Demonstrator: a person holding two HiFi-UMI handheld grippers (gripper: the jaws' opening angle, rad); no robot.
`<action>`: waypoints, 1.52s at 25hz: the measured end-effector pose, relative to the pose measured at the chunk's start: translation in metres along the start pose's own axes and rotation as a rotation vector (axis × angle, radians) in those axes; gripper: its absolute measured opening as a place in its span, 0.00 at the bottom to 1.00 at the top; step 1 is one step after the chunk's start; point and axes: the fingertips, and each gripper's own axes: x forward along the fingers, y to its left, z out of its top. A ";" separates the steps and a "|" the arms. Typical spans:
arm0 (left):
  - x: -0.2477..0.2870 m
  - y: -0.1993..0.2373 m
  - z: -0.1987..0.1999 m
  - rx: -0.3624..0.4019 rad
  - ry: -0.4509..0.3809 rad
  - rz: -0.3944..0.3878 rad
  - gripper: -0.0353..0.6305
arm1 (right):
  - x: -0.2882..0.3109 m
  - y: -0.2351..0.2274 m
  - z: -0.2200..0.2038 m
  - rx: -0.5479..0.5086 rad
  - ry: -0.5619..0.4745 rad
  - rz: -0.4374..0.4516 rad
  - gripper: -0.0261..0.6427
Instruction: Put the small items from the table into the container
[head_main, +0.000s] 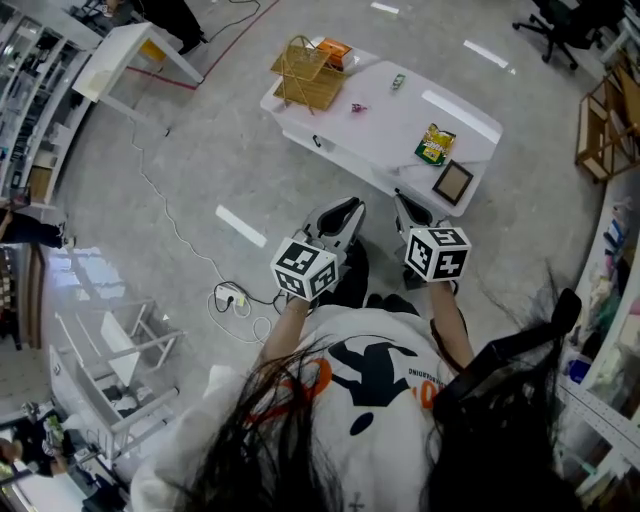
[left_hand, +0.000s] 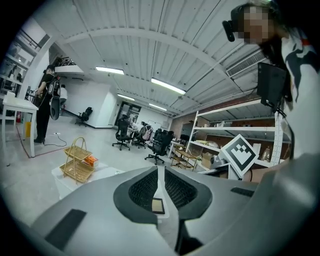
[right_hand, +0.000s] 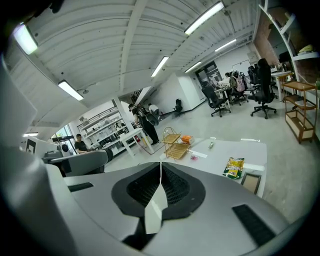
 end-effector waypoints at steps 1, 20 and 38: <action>0.006 0.007 0.004 0.006 0.003 -0.008 0.11 | 0.007 -0.004 0.006 0.005 -0.004 -0.011 0.07; 0.094 0.166 0.055 0.052 0.089 -0.141 0.11 | 0.169 -0.035 0.079 0.084 -0.006 -0.143 0.07; 0.170 0.174 0.031 -0.015 0.189 -0.305 0.11 | 0.155 -0.124 0.074 0.234 0.004 -0.363 0.07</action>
